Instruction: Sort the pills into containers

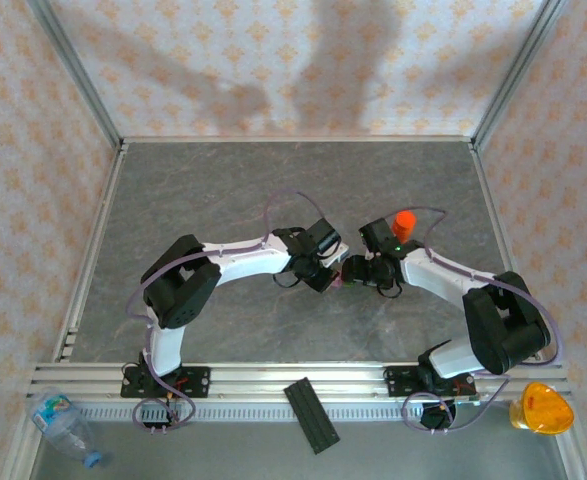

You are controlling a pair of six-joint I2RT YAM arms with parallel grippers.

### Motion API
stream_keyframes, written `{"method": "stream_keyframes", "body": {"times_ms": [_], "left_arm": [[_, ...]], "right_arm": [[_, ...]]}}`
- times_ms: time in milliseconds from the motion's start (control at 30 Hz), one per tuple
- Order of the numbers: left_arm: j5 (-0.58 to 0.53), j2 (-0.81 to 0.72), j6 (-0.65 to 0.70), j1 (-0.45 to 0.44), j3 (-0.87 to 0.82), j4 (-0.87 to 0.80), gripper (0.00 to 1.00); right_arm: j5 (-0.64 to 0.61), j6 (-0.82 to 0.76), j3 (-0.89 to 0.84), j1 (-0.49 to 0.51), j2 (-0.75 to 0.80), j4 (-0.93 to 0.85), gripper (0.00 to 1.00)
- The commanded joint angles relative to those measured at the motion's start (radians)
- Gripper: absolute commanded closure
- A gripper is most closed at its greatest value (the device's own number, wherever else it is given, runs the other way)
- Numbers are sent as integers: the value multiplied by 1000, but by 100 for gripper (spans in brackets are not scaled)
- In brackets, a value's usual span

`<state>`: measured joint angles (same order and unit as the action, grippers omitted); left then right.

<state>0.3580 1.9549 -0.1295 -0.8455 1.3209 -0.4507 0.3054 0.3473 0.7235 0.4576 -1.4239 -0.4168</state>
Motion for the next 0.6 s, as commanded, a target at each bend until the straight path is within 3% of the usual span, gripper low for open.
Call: {"method": "stream_keyframes", "body": {"times_ms": [0, 567], "left_arm": [[-84, 67, 18, -5, -39, -49, 100], [-136, 58, 31, -6, 49, -87, 99]], "right_arm": [[-63, 0, -10, 4, -13, -43, 33], [-65, 6, 24, 5, -65, -39, 34]]}}
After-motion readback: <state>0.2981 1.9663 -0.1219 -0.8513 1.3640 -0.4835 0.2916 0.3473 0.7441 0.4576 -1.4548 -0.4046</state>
